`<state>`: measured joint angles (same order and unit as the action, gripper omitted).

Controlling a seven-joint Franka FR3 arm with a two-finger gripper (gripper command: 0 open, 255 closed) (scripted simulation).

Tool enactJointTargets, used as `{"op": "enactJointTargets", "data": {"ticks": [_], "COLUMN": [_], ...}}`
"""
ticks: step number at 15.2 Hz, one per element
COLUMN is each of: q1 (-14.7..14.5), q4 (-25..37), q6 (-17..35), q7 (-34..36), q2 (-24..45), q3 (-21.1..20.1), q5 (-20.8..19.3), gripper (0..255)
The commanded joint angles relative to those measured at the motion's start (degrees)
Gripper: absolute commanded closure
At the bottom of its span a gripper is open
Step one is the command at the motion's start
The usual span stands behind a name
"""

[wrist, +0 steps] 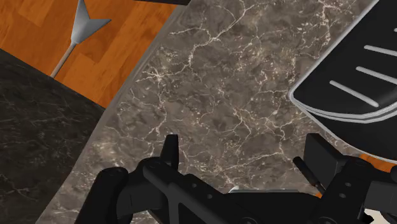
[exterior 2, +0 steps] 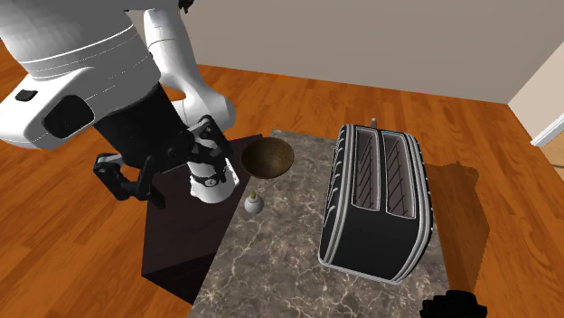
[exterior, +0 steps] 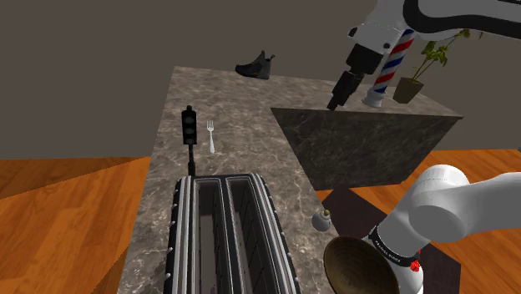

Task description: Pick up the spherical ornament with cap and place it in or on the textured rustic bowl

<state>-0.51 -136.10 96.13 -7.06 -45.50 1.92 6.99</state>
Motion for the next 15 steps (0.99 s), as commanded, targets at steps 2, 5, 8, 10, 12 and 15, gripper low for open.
{"op": "enactJointTargets", "data": {"ticks": [2,5,8,10,12,15], "q1": [0.2,0.7,0.8,0.6,0.3,-0.4], "q4": [-1.8,-6.9,-11.7,-14.7,-17.5,-21.5], "q6": [0.4,1.3,2.1,2.6,3.1,3.8], "q7": [1.5,6.1,10.8,13.9,17.1,22.0], "q2": [-0.7,-2.6,-4.2,-5.1,-5.8,-6.4], "q3": [-1.0,-4.2,-7.4,-9.6,-11.9,-15.5], "q5": [0.1,0.6,1.6,2.5,3.7,6.0], "gripper": [0,0,0,0,0,0]}}
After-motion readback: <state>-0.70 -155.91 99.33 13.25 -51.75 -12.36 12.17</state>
